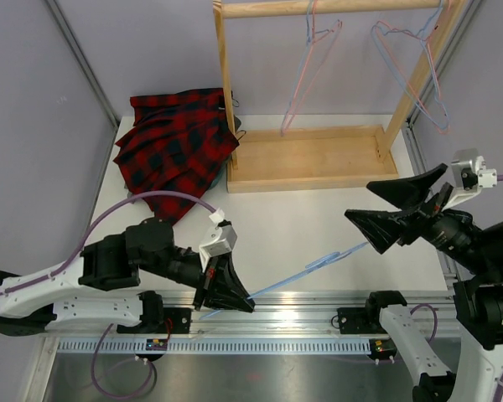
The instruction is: Remove the skirt from the hanger
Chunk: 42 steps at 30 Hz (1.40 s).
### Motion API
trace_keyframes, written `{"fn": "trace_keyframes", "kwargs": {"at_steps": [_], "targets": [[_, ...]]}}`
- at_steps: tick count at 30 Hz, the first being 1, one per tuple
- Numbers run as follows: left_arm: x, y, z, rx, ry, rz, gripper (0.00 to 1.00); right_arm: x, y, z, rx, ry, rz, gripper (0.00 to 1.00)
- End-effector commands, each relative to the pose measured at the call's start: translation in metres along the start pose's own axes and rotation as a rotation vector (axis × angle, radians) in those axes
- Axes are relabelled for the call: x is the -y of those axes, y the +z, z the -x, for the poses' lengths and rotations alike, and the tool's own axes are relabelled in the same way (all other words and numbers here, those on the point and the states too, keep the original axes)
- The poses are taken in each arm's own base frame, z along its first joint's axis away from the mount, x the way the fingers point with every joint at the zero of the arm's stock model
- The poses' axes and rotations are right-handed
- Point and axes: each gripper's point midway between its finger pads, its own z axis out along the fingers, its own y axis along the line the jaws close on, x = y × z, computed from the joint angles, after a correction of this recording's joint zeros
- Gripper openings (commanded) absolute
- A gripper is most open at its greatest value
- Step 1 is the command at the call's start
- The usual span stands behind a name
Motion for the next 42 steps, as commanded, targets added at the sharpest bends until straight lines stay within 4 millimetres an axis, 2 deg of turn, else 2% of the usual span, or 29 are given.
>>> {"fn": "trace_keyframes", "kwargs": {"at_steps": [1,2,3,5,6,10,13,20,24,25,26,28,30,32,33,34,35,36,37,38,39,40,41,42], "targets": [[0.044,-0.017,0.044,0.117,0.059,-0.128,0.0,-0.057,-0.002,-0.007,-0.086,-0.052,0.433,0.99],[0.051,-0.023,0.053,0.139,0.073,-0.135,0.0,-0.076,-0.014,-0.016,-0.187,0.059,0.565,0.99],[0.055,-0.027,0.057,0.145,0.075,-0.137,0.0,-0.083,-0.017,-0.008,-0.155,-0.032,0.638,0.99],[0.065,-0.038,0.073,0.181,0.097,-0.131,0.0,-0.085,-0.02,-0.015,-0.189,-0.026,0.68,0.99],[0.064,-0.041,0.071,0.167,0.085,-0.109,0.0,-0.086,-0.021,-0.015,-0.197,-0.031,0.697,0.99],[0.07,-0.066,0.084,0.24,0.112,-0.058,0.0,-0.101,-0.034,-0.016,-0.236,-0.05,0.796,0.99],[0.076,-0.078,0.088,0.279,0.119,-0.058,0.0,-0.106,-0.038,-0.016,-0.277,-0.039,0.855,0.95],[0.077,-0.072,0.103,0.35,0.11,-0.078,0.0,-0.102,-0.03,-0.019,-0.341,0.021,0.914,0.67],[0.08,-0.061,0.119,0.384,0.136,-0.104,0.0,-0.1,-0.025,-0.019,-0.345,0.033,0.917,0.42],[0.076,-0.053,0.122,0.375,0.133,-0.098,0.0,-0.1,-0.023,-0.019,-0.345,0.037,0.917,0.2],[0.078,-0.053,0.128,0.389,0.147,-0.1,0.0,-0.099,-0.022,-0.018,-0.344,0.039,0.914,0.03],[0.073,-0.042,0.133,0.383,0.15,-0.092,0.0,-0.1,-0.023,-0.018,-0.346,0.042,0.915,0.0],[0.075,-0.042,0.14,0.397,0.162,-0.091,0.0,-0.103,-0.027,-0.019,-0.339,0.029,0.924,0.0],[0.065,-0.039,0.141,0.386,0.158,-0.044,0.0,-0.104,-0.028,-0.019,-0.326,0.019,0.916,0.0],[0.057,-0.043,0.149,0.416,0.148,0.019,0.12,-0.106,-0.03,-0.018,-0.315,0.01,0.911,0.0],[0.048,-0.044,0.15,0.422,0.144,0.073,0.25,-0.103,-0.023,-0.014,-0.266,-0.017,0.875,0.0],[0.032,-0.047,0.14,0.389,0.112,0.155,0.44,-0.099,-0.021,-0.019,-0.285,0.034,0.834,0.0],[0.014,-0.058,0.147,0.431,0.093,0.281,0.8,-0.098,-0.018,-0.012,-0.261,0.015,0.788,0.0],[0.001,-0.066,0.145,0.437,0.085,0.363,0.99,-0.08,0.002,-0.005,-0.207,0.013,0.622,0.0],[-0.02,-0.08,0.133,0.415,0.055,0.49,0.99,-0.062,0.008,-0.017,-0.24,-0.006,0.514,0.0],[-0.048,-0.104,0.135,0.468,0.031,0.684,0.99,-0.05,0.015,-0.008,-0.215,-0.033,0.417,0.0],[-0.063,-0.119,0.13,0.485,0.0,0.791,0.99,-0.015,0.029,-0.001,-0.168,-0.08,0.206,0.0],[-0.081,-0.136,0.112,0.449,-0.023,0.919,0.99,0.001,0.031,0.001,-0.16,-0.082,0.11,0.0],[-0.096,-0.163,0.108,0.498,-0.037,1.064,0.99,0.015,0.032,0.007,-0.133,-0.099,0.021,0.0]]}}
